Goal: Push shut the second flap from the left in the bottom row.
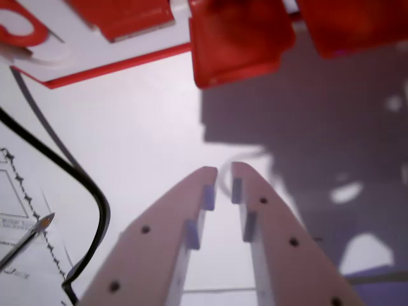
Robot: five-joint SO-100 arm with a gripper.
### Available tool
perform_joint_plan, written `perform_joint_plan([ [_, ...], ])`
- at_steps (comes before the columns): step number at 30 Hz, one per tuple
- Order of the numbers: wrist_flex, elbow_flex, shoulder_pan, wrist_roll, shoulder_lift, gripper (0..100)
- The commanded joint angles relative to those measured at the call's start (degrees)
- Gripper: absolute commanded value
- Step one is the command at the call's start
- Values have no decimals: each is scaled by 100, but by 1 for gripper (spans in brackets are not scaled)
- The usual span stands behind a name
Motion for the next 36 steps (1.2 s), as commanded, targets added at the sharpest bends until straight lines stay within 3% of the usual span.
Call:
perform_joint_plan([
  [1, -123, -633, -18, 26, 53, 2],
  [36, -1178, -1687, 264, -229, -1011, 2],
])
